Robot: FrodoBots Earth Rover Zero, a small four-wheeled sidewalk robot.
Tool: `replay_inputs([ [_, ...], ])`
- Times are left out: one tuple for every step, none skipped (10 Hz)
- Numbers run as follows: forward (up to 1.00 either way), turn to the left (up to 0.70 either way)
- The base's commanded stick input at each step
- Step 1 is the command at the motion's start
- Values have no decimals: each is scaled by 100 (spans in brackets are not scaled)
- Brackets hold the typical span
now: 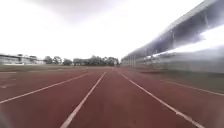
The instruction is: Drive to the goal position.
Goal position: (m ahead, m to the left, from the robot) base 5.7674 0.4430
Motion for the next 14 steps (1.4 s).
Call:
replay_inputs([
  [45, 0],
  [45, 0],
  [45, 0],
  [45, 0],
  [45, 0],
  [45, 0],
  [45, 0],
  [45, 0],
  [45, 0],
  [45, 0],
  [45, 0],
  [45, 0],
  [45, 0],
  [45, 0],
])
